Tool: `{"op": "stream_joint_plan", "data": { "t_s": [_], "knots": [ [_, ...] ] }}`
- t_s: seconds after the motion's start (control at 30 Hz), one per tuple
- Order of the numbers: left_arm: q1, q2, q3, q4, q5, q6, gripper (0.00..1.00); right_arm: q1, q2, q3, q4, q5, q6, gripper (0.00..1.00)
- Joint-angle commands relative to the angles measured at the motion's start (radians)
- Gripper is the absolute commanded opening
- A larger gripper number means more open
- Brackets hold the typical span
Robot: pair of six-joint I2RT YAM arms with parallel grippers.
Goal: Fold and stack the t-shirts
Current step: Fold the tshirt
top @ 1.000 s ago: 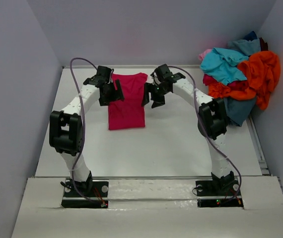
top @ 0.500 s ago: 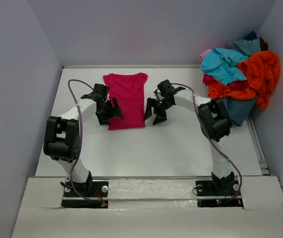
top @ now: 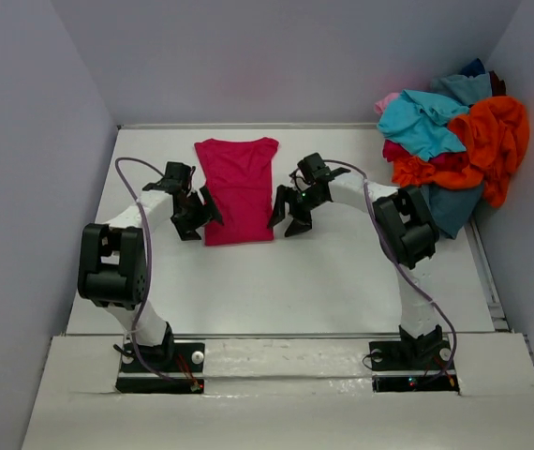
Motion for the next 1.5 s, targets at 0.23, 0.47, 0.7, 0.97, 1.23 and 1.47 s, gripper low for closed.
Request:
{"op": "stream_joint_plan", "data": {
  "t_s": [0.23,0.47,0.7,0.97,1.23,1.47],
  "knots": [
    [0.065,-0.089,-0.105,-0.015,0.040,-0.013,0.86,0.005,-0.019,-0.038,0.073,-0.051,0.036,0.74],
    [0.074,-0.063,-0.118,0.025,0.072,-0.013,0.86,0.014,-0.019,-0.062,0.094,-0.062,0.054,0.74],
    [0.074,-0.011,-0.139,0.088,0.130,-0.014,0.86,0.023,-0.019,-0.090,0.130,-0.083,0.080,0.74],
    [0.074,0.020,-0.160,0.146,0.181,-0.025,0.86,0.023,0.004,-0.123,0.203,-0.137,0.131,0.74],
    [0.074,0.043,-0.162,0.163,0.201,-0.033,0.85,0.032,0.018,-0.130,0.217,-0.142,0.150,0.73],
    [0.074,0.025,-0.176,0.157,0.192,-0.040,0.82,0.032,0.035,-0.145,0.252,-0.148,0.182,0.62]
  ]
}}
